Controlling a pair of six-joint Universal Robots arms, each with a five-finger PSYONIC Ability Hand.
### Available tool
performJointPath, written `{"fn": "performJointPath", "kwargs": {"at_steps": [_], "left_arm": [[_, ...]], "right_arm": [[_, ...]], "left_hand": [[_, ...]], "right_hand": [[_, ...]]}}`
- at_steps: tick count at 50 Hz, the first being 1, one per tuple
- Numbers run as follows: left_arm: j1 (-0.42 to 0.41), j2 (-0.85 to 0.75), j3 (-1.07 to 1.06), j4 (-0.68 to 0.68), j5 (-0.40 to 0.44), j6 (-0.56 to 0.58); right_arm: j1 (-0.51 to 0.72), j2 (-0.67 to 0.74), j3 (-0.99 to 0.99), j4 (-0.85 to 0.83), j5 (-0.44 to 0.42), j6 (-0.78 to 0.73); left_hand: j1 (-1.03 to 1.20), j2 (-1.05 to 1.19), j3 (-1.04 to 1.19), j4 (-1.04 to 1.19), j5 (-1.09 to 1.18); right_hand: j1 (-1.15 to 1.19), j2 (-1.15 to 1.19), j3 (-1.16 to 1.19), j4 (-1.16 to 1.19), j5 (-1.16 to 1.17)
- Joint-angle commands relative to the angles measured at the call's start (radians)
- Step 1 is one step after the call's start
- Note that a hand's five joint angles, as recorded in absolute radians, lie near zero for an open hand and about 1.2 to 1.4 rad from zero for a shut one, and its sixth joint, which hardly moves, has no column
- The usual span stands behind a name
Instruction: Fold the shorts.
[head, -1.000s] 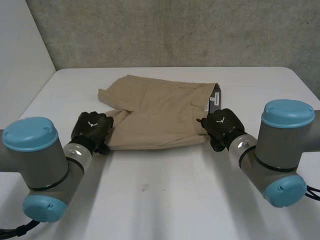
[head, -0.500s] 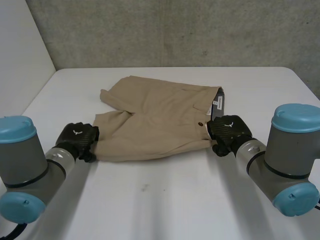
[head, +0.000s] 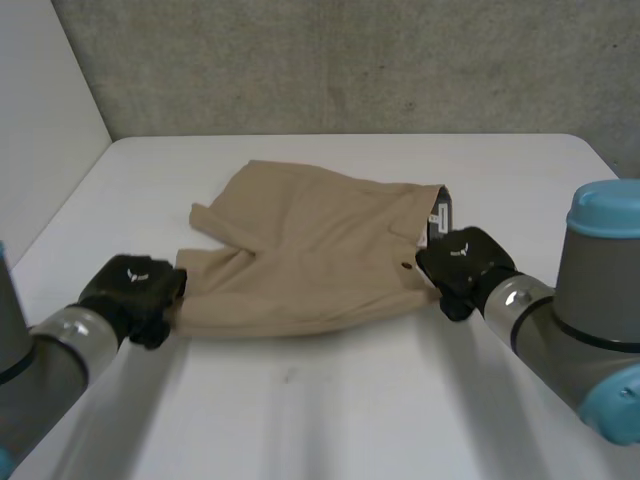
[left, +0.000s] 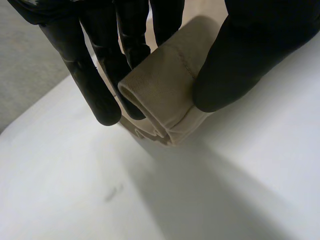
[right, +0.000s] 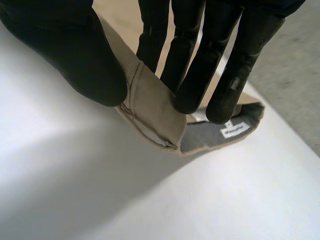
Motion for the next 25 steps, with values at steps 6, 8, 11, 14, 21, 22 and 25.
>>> {"fn": "performJointPath", "kwargs": {"at_steps": [6, 8, 11, 14, 21, 22, 25], "left_arm": [[-0.038, 0.277, -0.165, -0.408, 0.009, 0.224], [-0.042, 0.285, -0.167, -0.453, 0.009, 0.245], [-0.046, 0.280, -0.150, -0.448, 0.008, 0.261], [-0.041, 0.241, -0.099, -0.375, 0.008, 0.276], [-0.056, -0.003, 0.120, -0.120, -0.001, 0.269], [-0.059, -0.037, 0.154, -0.097, -0.001, 0.266], [-0.095, -0.179, 0.307, -0.014, -0.011, 0.253]], "right_arm": [[-0.024, -0.167, 0.147, 0.527, -0.010, -0.401], [-0.037, -0.187, 0.155, 0.549, -0.011, -0.419], [-0.054, -0.198, 0.150, 0.551, -0.030, -0.428], [-0.060, -0.196, 0.121, 0.542, -0.045, -0.423], [-0.059, -0.064, -0.040, 0.390, -0.053, -0.235], [-0.051, -0.023, -0.084, 0.347, -0.036, -0.180], [-0.047, 0.017, -0.138, 0.293, -0.002, -0.117]], "left_hand": [[0.288, 0.200, 0.210, 0.203, 0.262], [0.288, 0.200, 0.210, 0.203, 0.262], [0.288, 0.200, 0.210, 0.203, 0.262], [0.288, 0.200, 0.210, 0.203, 0.262], [0.288, 0.200, 0.210, 0.203, 0.262], [0.288, 0.200, 0.210, 0.203, 0.262], [0.288, 0.200, 0.210, 0.203, 0.262]], "right_hand": [[0.418, 0.219, 0.214, 0.205, 0.243], [0.418, 0.219, 0.214, 0.205, 0.243], [0.418, 0.219, 0.214, 0.205, 0.243], [0.418, 0.219, 0.214, 0.205, 0.243], [0.418, 0.219, 0.214, 0.205, 0.243], [0.418, 0.219, 0.214, 0.205, 0.243], [0.418, 0.219, 0.214, 0.205, 0.243]]}}
